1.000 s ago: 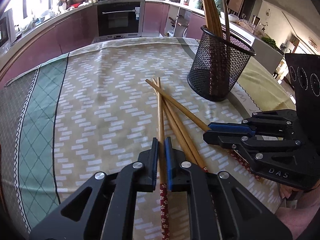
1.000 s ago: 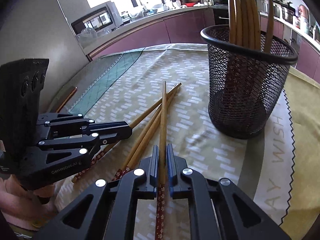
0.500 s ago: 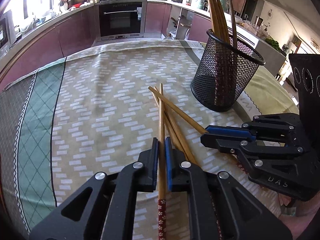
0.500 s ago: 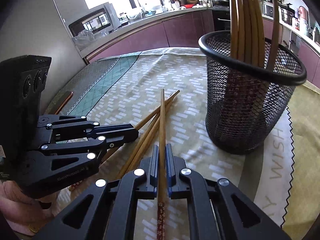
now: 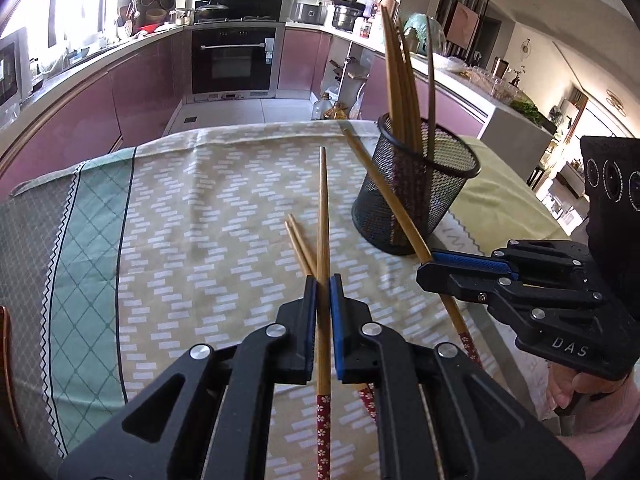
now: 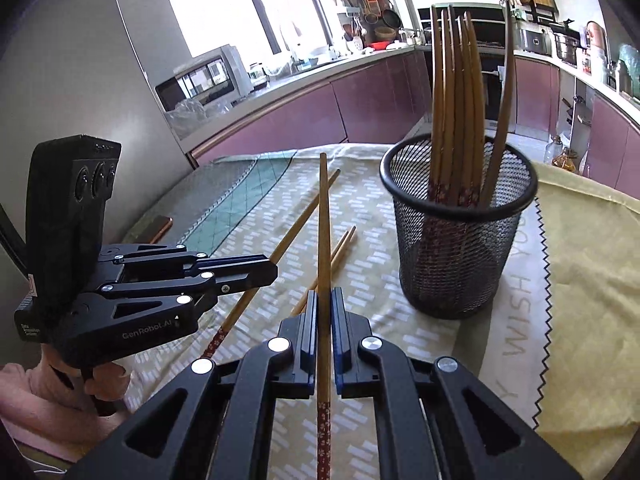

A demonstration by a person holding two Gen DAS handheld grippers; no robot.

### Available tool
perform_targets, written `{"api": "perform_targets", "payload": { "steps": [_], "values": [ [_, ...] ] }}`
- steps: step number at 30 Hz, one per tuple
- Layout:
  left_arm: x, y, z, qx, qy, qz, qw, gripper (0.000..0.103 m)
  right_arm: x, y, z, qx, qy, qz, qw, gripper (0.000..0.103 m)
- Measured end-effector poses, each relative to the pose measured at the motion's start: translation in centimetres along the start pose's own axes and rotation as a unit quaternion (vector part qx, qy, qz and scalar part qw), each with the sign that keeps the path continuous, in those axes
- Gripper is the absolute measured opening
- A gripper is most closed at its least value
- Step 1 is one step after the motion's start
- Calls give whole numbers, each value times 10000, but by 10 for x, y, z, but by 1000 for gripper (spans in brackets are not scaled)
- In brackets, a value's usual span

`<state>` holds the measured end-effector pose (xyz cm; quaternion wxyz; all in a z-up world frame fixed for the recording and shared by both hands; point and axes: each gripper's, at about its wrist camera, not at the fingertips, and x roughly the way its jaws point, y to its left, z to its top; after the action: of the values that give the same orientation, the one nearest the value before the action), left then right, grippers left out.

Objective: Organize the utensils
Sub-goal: 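Lift both held chopsticks upright and carry them over the mesh cup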

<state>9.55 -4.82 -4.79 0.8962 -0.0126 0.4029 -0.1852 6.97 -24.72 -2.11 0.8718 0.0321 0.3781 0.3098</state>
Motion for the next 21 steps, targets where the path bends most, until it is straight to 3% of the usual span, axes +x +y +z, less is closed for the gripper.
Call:
{"api": "perform_targets", "payload": {
  "steps": [21],
  "values": [
    [-54,-14,28,-81,-659,-850,9942,8,-72,-26,22,193,-1031,-88,9944,6]
  ]
}}
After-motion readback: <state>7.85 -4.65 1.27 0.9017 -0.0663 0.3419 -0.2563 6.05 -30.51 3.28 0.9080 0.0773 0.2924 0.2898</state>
